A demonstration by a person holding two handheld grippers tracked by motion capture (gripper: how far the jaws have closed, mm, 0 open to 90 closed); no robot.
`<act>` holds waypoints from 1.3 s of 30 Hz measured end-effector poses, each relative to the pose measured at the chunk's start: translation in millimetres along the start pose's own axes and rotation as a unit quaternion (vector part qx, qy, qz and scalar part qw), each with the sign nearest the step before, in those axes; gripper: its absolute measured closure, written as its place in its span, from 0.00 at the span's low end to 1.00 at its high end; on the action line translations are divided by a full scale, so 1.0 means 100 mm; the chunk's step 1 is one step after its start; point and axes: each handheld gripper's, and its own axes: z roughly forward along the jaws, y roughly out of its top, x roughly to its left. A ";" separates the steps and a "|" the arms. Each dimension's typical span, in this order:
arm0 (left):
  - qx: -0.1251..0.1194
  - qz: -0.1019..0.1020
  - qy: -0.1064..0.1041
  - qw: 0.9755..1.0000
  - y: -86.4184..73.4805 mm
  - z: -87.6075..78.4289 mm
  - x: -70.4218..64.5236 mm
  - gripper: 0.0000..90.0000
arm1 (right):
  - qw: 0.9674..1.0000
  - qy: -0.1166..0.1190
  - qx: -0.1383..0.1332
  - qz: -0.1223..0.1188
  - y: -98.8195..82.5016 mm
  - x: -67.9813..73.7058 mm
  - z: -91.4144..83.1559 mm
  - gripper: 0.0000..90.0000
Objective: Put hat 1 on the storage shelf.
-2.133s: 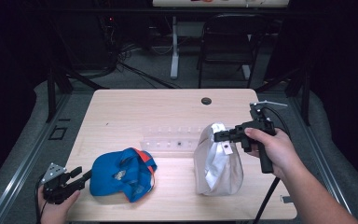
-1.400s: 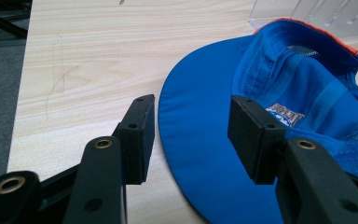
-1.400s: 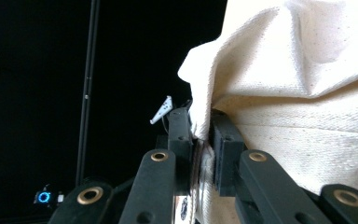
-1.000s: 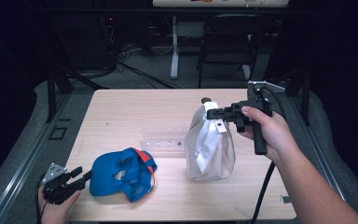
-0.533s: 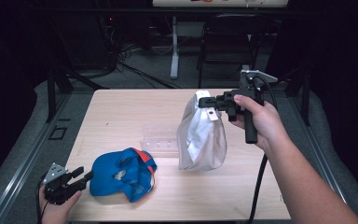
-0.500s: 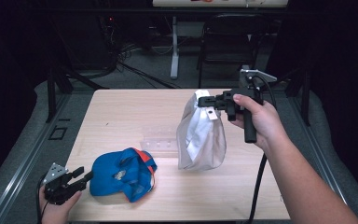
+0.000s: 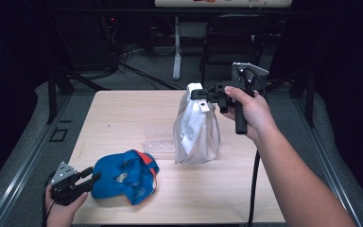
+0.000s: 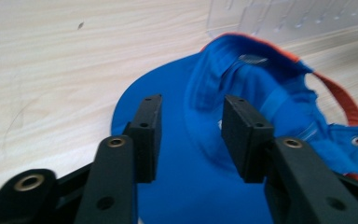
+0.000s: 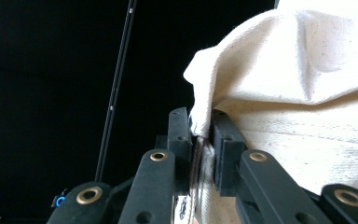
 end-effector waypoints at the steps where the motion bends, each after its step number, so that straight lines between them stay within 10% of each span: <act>1: -0.001 0.007 -0.007 1.000 0.04 0.02 -0.05 0.61 | 1.000 -0.001 -0.002 0.001 0.03 0.01 0.02 0.89; 22: -0.015 0.117 -0.055 0.991 0.72 0.43 -0.76 0.53 | 1.000 -0.013 -0.019 0.018 0.33 -0.06 0.37 0.89; 39: -0.014 0.132 -0.079 0.988 0.89 0.65 -1.02 0.52 | 0.999 -0.023 -0.030 0.030 0.49 -0.14 0.68 0.89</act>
